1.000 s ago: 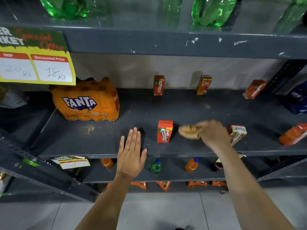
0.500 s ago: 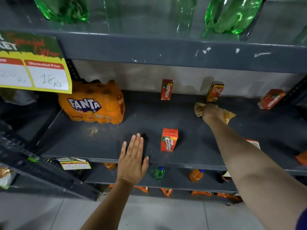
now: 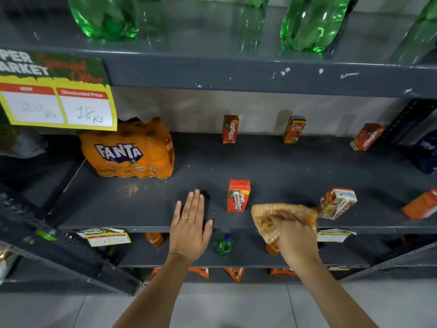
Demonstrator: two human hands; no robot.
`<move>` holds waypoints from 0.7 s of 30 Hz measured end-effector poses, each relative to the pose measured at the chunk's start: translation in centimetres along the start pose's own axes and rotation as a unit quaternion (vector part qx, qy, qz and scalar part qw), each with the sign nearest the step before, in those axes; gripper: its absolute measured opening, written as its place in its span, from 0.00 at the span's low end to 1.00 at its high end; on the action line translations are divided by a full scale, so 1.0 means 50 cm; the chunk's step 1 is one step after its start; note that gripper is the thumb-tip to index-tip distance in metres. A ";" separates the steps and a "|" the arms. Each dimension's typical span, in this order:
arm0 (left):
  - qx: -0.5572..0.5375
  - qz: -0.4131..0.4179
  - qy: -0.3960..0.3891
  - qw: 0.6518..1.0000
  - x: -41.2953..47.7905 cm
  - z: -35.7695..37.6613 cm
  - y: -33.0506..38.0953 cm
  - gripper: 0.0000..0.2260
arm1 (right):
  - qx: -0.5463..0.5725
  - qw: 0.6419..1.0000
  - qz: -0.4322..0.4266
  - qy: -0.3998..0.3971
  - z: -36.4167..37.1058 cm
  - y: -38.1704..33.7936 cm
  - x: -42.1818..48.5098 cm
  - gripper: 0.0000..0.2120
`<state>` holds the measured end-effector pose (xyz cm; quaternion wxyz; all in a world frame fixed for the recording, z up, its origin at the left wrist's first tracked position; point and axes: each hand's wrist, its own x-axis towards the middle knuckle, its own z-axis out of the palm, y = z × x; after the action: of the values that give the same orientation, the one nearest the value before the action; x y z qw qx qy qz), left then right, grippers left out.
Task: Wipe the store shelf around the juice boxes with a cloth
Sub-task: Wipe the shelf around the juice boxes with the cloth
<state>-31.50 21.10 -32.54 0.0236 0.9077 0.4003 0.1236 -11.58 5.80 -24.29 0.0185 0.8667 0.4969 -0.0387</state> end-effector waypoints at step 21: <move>-0.014 -0.090 0.022 0.996 -0.049 -0.028 -0.133 0.28 | 0.049 0.997 0.030 -0.046 -0.072 -0.096 0.347 0.16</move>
<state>-38.24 23.73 -32.65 0.0382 0.8645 0.4792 0.1465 -6.83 23.41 -22.17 -0.0004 0.8783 0.4670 -0.1024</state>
